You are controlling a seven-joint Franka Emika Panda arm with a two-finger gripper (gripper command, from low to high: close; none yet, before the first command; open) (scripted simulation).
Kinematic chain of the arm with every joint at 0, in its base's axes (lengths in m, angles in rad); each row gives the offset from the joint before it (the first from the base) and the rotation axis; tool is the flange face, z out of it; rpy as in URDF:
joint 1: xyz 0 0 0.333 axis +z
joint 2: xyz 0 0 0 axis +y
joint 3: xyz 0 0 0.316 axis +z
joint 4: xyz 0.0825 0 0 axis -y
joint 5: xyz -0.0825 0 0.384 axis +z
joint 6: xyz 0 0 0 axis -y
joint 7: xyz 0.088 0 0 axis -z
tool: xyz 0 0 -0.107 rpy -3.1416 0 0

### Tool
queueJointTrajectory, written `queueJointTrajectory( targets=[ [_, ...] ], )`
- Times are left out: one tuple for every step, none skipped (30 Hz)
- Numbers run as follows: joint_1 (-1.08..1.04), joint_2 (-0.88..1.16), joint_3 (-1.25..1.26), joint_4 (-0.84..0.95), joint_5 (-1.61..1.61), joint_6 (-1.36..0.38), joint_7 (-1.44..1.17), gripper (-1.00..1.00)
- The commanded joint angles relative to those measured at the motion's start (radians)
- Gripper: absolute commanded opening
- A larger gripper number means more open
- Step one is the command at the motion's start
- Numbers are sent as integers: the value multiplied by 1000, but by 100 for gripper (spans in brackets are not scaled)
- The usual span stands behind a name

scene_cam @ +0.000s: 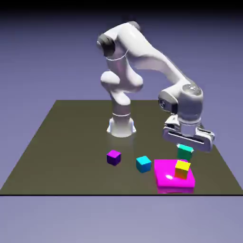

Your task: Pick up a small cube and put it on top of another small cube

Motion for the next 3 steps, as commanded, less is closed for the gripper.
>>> queueJointTrajectory(
  targets=[
    [0,0,0,0,-1,-1,1,100],
    [0,0,0,0,-1,-1,1,100],
    [-27,-36,31,13,35,-42,-22,100]
  ],
)
